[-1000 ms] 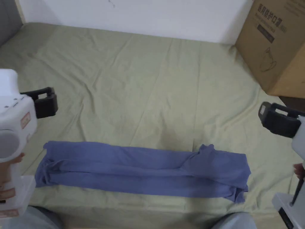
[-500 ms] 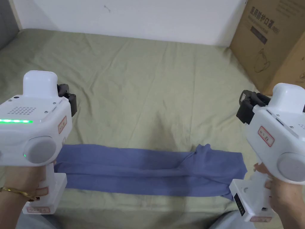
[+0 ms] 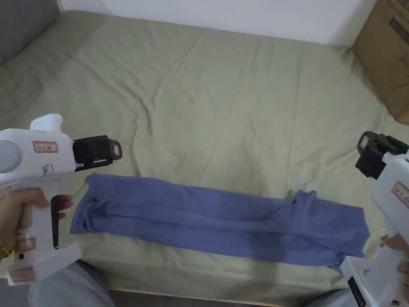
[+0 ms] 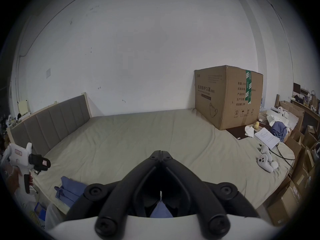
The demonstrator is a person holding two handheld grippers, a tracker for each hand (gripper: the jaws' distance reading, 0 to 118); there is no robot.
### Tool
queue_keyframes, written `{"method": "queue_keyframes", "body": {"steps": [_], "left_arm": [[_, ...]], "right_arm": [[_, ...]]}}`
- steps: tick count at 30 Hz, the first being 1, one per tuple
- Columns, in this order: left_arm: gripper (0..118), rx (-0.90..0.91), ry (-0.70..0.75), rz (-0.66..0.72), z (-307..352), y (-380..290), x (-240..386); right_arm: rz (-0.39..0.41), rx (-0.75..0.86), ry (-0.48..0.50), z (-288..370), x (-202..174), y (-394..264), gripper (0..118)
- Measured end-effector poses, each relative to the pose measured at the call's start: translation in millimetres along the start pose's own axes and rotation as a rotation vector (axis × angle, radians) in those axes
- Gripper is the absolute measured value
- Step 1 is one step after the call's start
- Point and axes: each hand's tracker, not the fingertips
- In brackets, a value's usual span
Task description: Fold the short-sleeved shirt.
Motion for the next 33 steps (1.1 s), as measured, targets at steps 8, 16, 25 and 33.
{"method": "queue_keyframes", "body": {"steps": [8,16,25,33], "left_arm": [[114,-0.151,-0.076,0.274,-39,-41,-83],[110,-0.146,-0.185,0.368,-50,-50,-80],[14,-0.217,0.056,0.208,-59,-45,-62],[7,-0.133,0.163,0.041,-27,-31,-7]], "right_arm": [[-0.013,-0.095,-0.008,-22,-1,-14,0],[-0.003,-0.148,-0.016,-32,-3,-22,0],[-0.017,-0.166,-0.007,-28,-13,-28,0],[-0.029,-0.164,-0.005,-18,-4,-29,0]]}}
